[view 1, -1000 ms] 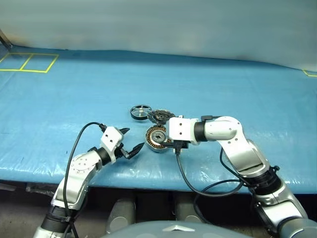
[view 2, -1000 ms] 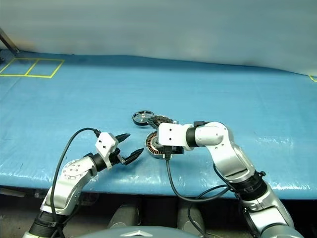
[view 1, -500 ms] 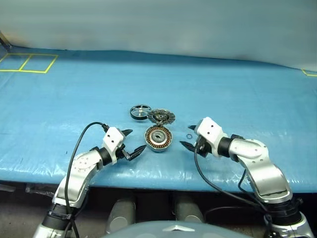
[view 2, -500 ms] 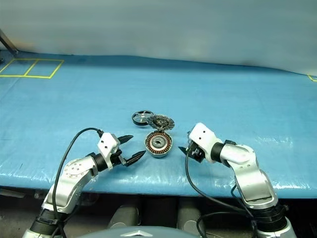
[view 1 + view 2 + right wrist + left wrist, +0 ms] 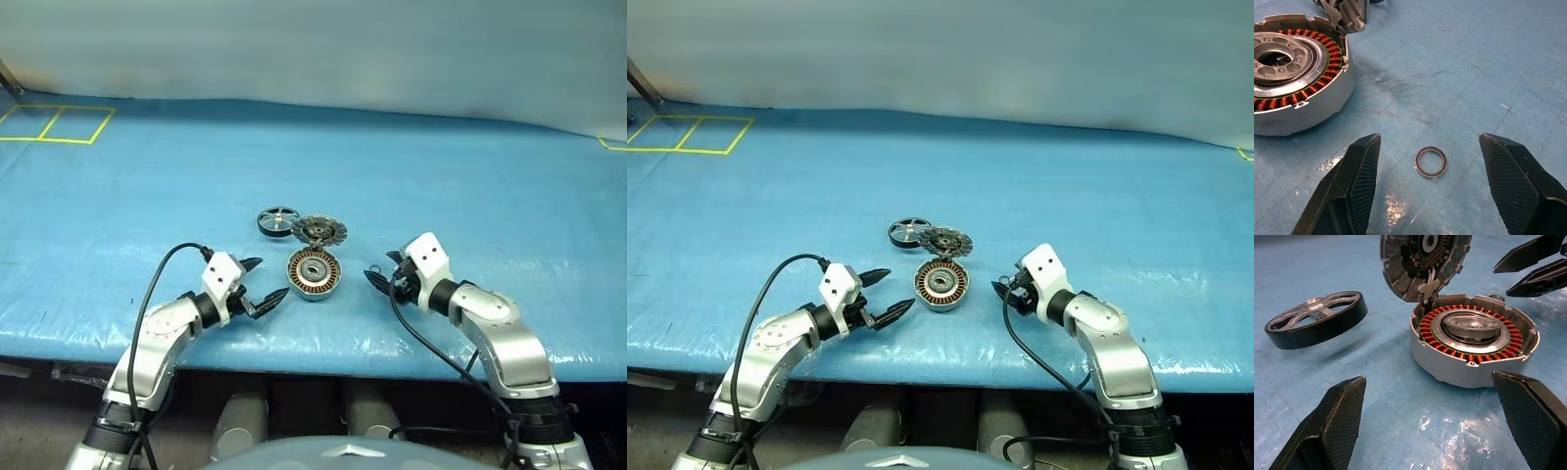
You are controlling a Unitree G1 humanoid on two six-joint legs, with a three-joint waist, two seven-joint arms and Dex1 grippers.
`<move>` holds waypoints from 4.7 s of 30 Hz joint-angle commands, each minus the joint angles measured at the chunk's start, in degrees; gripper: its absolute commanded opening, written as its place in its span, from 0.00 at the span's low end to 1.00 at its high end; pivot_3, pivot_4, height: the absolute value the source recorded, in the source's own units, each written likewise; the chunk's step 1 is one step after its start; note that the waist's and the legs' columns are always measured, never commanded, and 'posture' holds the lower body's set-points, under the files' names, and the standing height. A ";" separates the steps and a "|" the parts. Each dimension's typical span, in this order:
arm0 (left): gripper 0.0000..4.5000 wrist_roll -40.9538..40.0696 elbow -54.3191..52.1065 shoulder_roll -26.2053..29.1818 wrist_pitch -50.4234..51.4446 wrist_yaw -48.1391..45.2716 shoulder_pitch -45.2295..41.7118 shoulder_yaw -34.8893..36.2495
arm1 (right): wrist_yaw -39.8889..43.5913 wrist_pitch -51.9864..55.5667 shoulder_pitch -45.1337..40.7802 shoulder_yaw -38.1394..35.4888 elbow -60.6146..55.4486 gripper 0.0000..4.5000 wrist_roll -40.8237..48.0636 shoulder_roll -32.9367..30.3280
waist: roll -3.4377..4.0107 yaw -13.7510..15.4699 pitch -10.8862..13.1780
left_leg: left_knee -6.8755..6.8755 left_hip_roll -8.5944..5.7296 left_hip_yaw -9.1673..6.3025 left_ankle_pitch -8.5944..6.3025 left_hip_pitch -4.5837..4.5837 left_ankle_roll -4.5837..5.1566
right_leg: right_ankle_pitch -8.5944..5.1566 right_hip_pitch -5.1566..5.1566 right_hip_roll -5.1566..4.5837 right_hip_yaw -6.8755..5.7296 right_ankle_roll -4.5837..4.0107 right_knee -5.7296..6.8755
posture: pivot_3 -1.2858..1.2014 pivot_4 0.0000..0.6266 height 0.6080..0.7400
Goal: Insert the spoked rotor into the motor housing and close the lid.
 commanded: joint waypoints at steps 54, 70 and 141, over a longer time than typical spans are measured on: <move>1.00 1.88 -0.20 0.34 -0.88 1.51 -0.09 0.63 | -1.30 -2.28 -9.01 16.61 0.05 0.01 5.45 4.25 | 0.00 -0.19 -0.01 | -0.04 0.01 -0.02 0.00 -0.01 0.00 | 0.00 -0.03 0.01 -0.01 0.00 -0.01 | 0.52 0.24 1.00; 1.00 1.98 -0.55 -0.09 -0.96 1.56 0.02 0.50 | -6.14 -0.01 -11.63 22.22 13.03 0.01 -1.99 4.23 | 0.03 -0.42 -0.05 | -0.06 0.01 -0.02 0.00 0.02 0.00 | 0.00 -0.02 0.02 -0.01 -0.01 -0.01 | 0.52 0.24 1.00; 1.00 2.15 3.97 -0.30 -6.35 -5.32 -3.71 -1.25 | -11.99 -1.00 2.42 3.58 4.92 0.51 4.96 2.79 | -0.08 -0.11 -0.17 | -0.14 0.03 -0.03 -0.01 -0.02 -0.01 | -0.06 -0.05 0.01 -0.04 -0.08 -0.06 | 0.52 0.24 1.00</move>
